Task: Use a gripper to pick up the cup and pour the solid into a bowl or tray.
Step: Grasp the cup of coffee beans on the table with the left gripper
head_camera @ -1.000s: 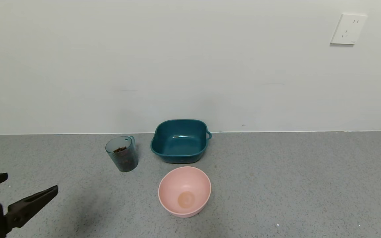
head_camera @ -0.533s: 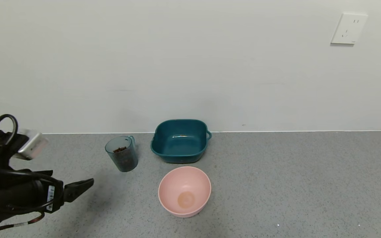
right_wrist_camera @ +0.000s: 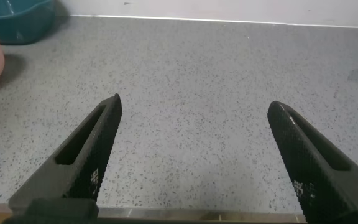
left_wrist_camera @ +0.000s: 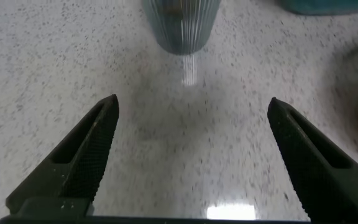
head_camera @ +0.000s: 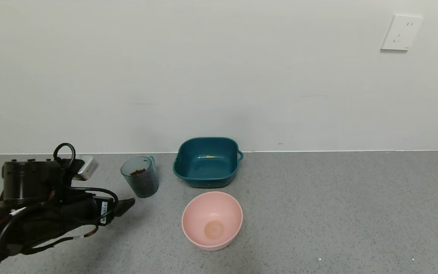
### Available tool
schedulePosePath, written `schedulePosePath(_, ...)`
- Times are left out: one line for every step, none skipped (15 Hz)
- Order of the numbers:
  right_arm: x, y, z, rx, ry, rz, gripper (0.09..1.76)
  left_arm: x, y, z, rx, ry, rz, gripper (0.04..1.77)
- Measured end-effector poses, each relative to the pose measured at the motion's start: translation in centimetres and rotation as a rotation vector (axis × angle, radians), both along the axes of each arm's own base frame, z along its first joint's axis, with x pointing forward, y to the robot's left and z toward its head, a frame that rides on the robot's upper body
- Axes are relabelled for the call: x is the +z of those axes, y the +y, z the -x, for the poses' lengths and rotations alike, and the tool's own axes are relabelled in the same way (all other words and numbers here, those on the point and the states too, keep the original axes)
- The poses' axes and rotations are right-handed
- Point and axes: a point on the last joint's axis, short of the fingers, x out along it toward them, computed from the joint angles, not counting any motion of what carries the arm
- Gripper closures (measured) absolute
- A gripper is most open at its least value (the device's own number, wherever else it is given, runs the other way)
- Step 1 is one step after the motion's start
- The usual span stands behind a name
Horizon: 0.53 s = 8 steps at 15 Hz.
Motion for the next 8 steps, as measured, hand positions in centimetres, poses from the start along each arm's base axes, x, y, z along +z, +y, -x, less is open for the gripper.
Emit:
schedulePosePath(0.0,0.0,0.0,0.0,0.0,0.0,0.14,-1.0,0.0,-0.8,0.004,-0.015,0.007,0.09)
schedulePosePath(0.0,0.0,0.0,0.0,0.001,0.0,0.14,-1.7,0.0,-1.4,0.007,-0.024,0.01,0.09)
schedulePosePath(0.0,0.0,0.0,0.0,0.001,0.0,0.14,-2.6,-0.1,-2.0,0.008,-0.033,0.012,0.09)
schedulePosePath(0.0,0.0,0.0,0.0,0.001,0.0,0.14,-3.4,-0.1,-2.5,0.009,-0.038,0.014,0.09)
schedulePosePath(0.0,0.0,0.0,0.0,0.001,0.0,0.14,-4.2,-0.2,-2.9,0.011,-0.049,0.021,0.09)
schedulePosePath(0.0,0.0,0.0,0.0,0.001,0.0,0.14,-4.8,-0.3,-3.4,0.015,-0.067,0.035,0.09)
schedulePosePath(0.0,0.0,0.0,0.0,0.0,0.0,0.14,-5.4,-0.5,-3.8,0.015,-0.09,0.049,0.09)
schedulePosePath(0.0,0.0,0.0,0.0,0.001,0.0,0.14,-5.9,-0.7,-4.1,0.013,-0.11,0.056,0.09)
